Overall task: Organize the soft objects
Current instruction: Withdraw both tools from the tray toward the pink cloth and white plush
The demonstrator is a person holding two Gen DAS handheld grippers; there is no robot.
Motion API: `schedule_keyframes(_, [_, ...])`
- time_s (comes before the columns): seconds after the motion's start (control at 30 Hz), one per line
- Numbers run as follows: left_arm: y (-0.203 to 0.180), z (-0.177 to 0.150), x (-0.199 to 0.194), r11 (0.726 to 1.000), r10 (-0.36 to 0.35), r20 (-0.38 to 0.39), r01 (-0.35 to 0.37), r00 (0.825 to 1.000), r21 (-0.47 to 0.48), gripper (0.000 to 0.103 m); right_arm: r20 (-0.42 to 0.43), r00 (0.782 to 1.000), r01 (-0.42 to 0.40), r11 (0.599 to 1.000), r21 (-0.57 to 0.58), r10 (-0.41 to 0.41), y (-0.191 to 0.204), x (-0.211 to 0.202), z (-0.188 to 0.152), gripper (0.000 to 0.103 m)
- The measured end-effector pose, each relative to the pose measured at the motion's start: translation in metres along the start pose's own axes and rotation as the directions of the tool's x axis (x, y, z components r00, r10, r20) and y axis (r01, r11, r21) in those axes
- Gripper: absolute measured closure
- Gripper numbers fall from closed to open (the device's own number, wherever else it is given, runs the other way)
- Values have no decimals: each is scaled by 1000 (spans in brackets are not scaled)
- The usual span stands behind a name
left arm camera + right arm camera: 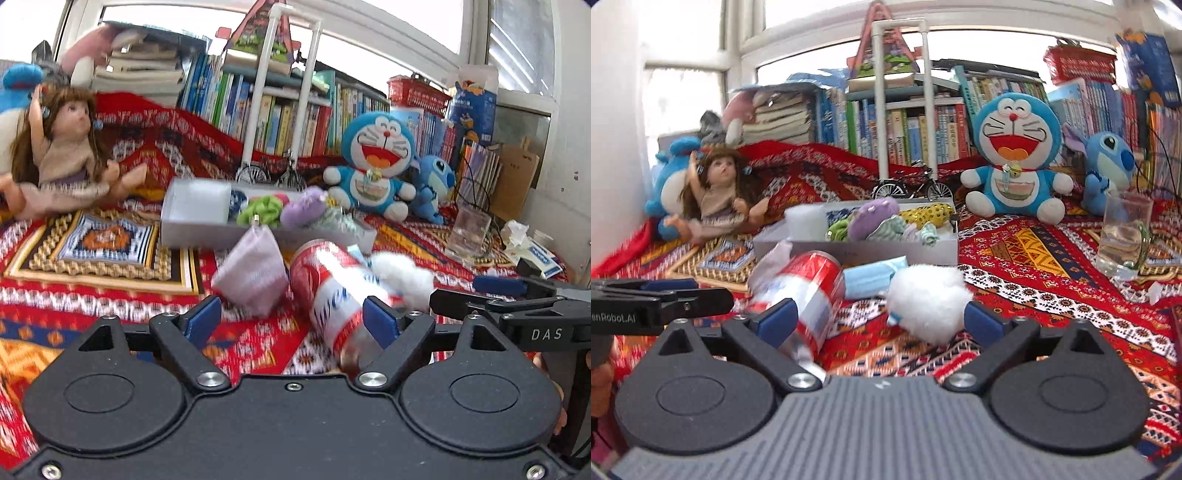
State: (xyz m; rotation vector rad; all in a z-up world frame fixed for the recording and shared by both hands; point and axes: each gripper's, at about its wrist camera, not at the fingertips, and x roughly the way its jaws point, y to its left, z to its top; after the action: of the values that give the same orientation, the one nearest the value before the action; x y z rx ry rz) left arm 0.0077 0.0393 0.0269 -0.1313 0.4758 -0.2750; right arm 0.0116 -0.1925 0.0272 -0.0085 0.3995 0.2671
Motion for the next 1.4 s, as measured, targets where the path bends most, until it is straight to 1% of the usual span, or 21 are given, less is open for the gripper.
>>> schedule_keyframes(0.1, [0, -10, -2, 1000, 0, -20, 0, 1000, -7, 20, -5, 1000, 20, 999, -33, -20, 6, -2, -7, 0])
schedule_keyframes(0.23, [-3, -21, -4, 999, 24, -21, -24, 999, 22, 19, -26, 999, 28, 999, -25, -29, 8, -4, -16, 0])
schedule_keyframes(0.33, [-5, -26, -5, 999, 22, -28, -21, 999, 40, 18, -40, 999, 18, 1000, -12, -18, 7, -6, -23, 0])
schedule_keyframes(0.47, [-5, -30, -5, 999, 20, -39, -18, 999, 36, 17, -61, 998, 1, 1000, -11, -2, 8, -9, -31, 0])
schedule_keyframes(0.63, [-7, -34, -3, 1000, 14, -60, -13, 998, 20, 17, -86, 996, -22, 999, -28, 20, 15, -9, -38, 0])
schedule_keyframes(0.9, [-10, -37, -2, 1000, -12, -78, 12, 997, 6, 18, -103, 994, -28, 995, -96, 18, 27, -7, -42, 1])
schedule_keyframes(1.0, [-11, -38, -2, 1000, -14, -82, 14, 997, 5, 21, -105, 994, -33, 993, -114, 21, 29, -7, -43, 2])
schedule_keyframes(1.2, [-12, -37, -1, 1000, -27, -89, 27, 996, 5, 28, -105, 994, -49, 989, -140, 34, 34, -7, -43, 4])
schedule_keyframes(1.3, [-14, -37, 0, 1000, -29, -91, 30, 995, 9, 34, -107, 994, -50, 989, -142, 35, 35, -6, -44, 4])
schedule_keyframes(1.4, [-16, -37, 1, 999, -28, -96, 30, 995, 19, 44, -107, 993, -53, 989, -135, 38, 36, -5, -45, 5])
